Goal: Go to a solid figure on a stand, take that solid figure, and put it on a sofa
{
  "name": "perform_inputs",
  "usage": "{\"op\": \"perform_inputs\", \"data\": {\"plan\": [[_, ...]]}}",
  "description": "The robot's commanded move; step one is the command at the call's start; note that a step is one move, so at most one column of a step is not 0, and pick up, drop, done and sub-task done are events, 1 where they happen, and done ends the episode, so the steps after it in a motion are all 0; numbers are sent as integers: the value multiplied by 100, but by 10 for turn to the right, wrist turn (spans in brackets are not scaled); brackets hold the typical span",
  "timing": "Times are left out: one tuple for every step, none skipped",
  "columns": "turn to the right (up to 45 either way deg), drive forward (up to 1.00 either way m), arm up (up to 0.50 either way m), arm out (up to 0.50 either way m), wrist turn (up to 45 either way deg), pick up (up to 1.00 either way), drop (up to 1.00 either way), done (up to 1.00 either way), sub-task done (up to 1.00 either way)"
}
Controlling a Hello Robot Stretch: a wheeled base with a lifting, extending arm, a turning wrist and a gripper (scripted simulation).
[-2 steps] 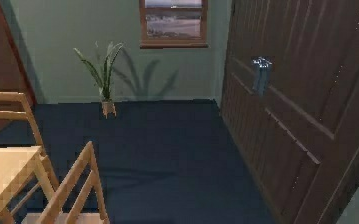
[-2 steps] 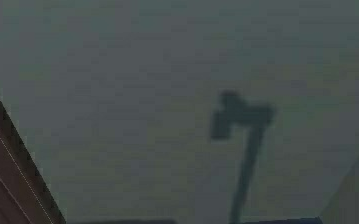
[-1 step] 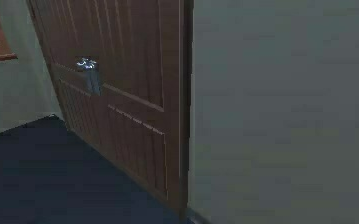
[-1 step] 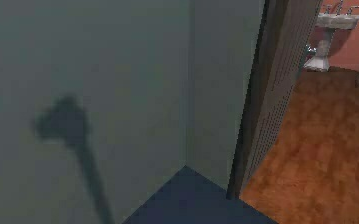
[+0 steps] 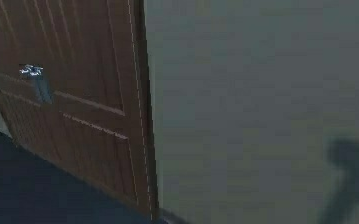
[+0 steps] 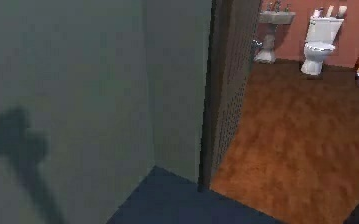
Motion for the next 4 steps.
{"op": "perform_inputs", "data": {"plan": [[0, 30, 0, 0, 0, 0, 0, 0, 0], [-450, 0, 0, 0, 0, 0, 0, 0, 0], [-240, 0, 0, 0, 0, 0, 0, 0, 0], [0, 75, 0, 0, 0, 0, 0, 0, 0]]}}
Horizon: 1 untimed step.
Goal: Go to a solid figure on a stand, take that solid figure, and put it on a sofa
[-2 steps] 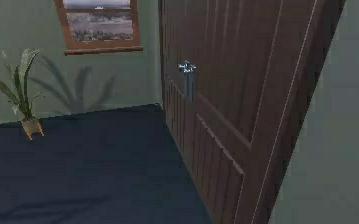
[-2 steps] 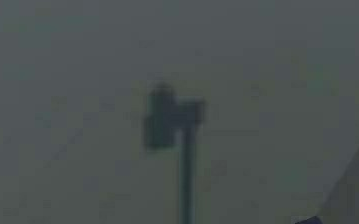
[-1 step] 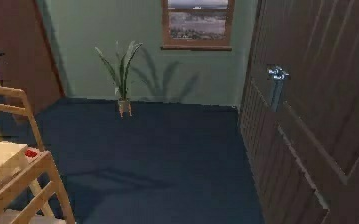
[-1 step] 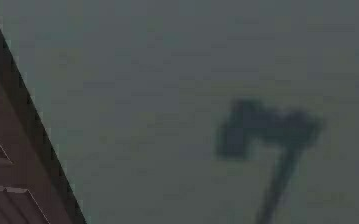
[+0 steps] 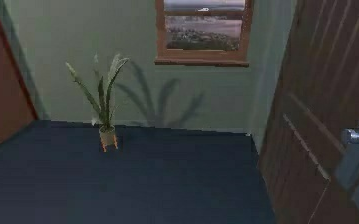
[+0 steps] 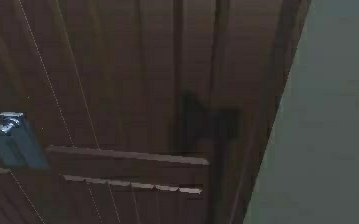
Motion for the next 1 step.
{"op": "perform_inputs", "data": {"plan": [[-420, 0, 0, 0, 0, 0, 0, 0, 0]]}}
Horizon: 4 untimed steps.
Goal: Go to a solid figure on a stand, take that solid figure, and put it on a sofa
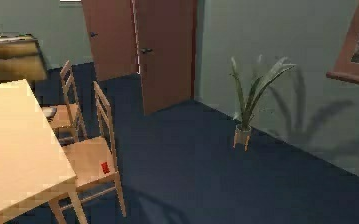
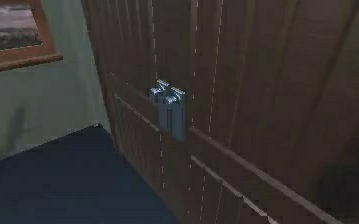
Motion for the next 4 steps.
{"op": "perform_inputs", "data": {"plan": [[0, 100, 0, 0, 0, 0, 0, 0, 0], [-30, 0, 0, 0, 0, 0, 0, 0, 0], [360, 0, 0, 0, 0, 0, 0, 0, 0], [0, 25, 0, 0, 0, 0, 0, 0, 0]]}}
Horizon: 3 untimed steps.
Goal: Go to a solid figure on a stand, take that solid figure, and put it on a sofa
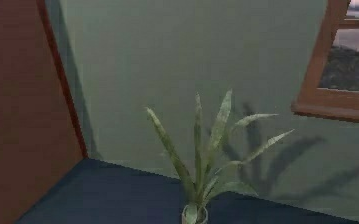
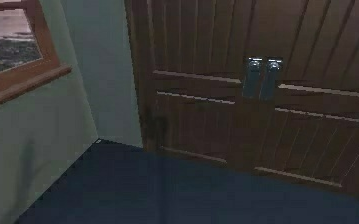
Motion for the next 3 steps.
{"op": "perform_inputs", "data": {"plan": [[-450, 0, 0, 0, 0, 0, 0, 0, 0], [-150, 0, 0, 0, 0, 0, 0, 0, 0], [0, 10, 0, 0, 0, 0, 0, 0, 0]]}}
